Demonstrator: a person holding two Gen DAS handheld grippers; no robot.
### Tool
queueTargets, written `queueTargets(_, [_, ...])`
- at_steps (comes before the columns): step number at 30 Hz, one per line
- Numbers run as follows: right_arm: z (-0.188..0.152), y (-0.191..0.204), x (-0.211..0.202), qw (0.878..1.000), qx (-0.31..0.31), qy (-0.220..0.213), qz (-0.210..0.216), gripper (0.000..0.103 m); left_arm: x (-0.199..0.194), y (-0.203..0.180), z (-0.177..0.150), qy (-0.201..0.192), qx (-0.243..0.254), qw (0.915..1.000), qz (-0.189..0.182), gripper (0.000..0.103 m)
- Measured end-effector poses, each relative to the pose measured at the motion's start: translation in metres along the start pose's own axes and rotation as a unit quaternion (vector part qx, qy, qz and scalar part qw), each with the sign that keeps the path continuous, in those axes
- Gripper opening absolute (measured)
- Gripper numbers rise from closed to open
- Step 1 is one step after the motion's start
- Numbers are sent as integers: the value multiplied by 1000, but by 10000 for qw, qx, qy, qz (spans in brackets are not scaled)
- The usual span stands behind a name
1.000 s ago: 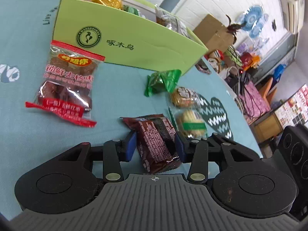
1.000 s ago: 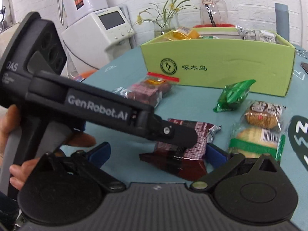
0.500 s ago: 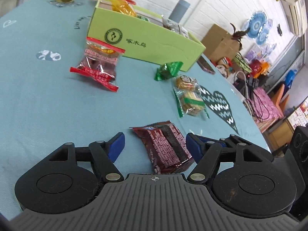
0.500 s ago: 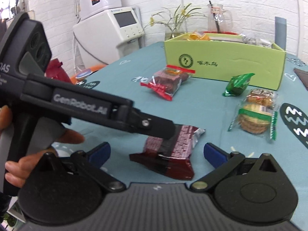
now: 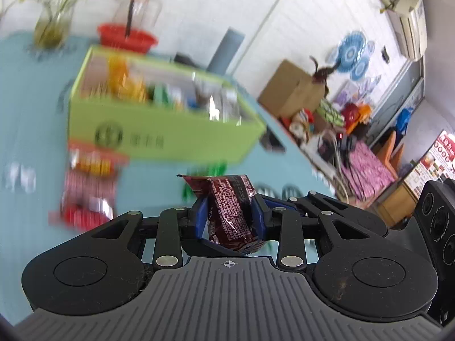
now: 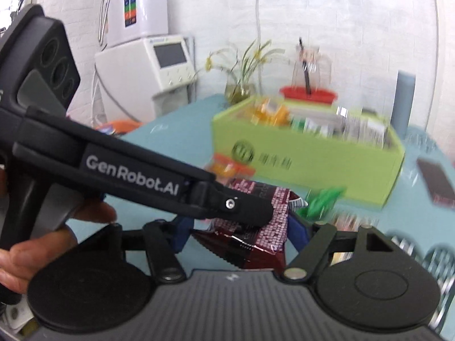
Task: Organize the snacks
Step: 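Grasp the brown pack with the left gripper and lift it, then release the brown pack into the green box from the left gripper, then move the left gripper down to the round cookie pack with green band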
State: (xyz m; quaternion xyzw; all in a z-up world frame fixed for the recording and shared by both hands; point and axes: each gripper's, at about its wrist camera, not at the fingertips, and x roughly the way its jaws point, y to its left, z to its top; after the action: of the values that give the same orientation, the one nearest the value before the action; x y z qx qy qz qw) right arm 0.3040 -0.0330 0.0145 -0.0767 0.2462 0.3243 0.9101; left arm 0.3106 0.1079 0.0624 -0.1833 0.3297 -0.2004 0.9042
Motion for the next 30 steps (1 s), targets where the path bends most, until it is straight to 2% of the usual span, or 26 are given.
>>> queueTargets(4, [56, -40, 47, 9994, -200, -220, -150, 78, 33, 4, 75, -311, 210, 9991, 189, 11])
queueTargets(8, [89, -75, 111, 9996, -215, 24, -163, 78, 85, 30, 128, -221, 185, 9987, 422, 11])
queueTargets(12, [87, -100, 168, 9979, -42, 645, -41, 77, 139, 69, 139, 238, -59, 9980, 576, 12])
queueTargets(13, [84, -103, 179, 9968, -17, 794, 16, 80, 147, 75, 136, 323, -68, 9978, 577, 13])
queueTargets(14, [81, -104, 185, 9967, -59, 809, 34, 82, 149, 75, 132, 214, 84, 9978, 628, 14])
queueTargets(16, [77, -99, 183, 9972, -198, 721, 7, 84, 147, 68, 128, 117, 404, 9964, 742, 27])
queueTargets(17, [78, -98, 181, 9974, -178, 704, 23, 86, 145, 64, 127, 80, 472, 9961, 734, 40])
queueTargets(18, [80, -96, 176, 9975, -198, 676, 34, 87, 140, 61, 127, -5, 485, 9959, 762, 49])
queueTargets(20, [84, -93, 156, 9988, -238, 432, -30, 93, 117, 49, 128, -344, 535, 9950, 771, 58])
queueTargets(21, [85, -92, 141, 9992, -260, 289, -58, 93, 105, 44, 127, -503, 560, 9943, 753, 63])
queueTargets(24, [83, -89, 91, 9995, -261, -62, -181, 94, 62, 24, 121, -952, 607, 9913, 676, 74])
queueTargets(25, [79, -88, 73, 9993, -238, -149, -232, 93, 50, 18, 115, -1036, 620, 9908, 610, 74])
queueTargets(28, [54, -85, 29, 9994, -67, -184, -296, 93, 23, 4, 90, -1087, 578, 9916, 390, 78])
queueTargets(30, [28, -83, 7, 9993, 116, -66, -354, 93, 16, -2, 66, -965, 547, 9935, 262, 79])
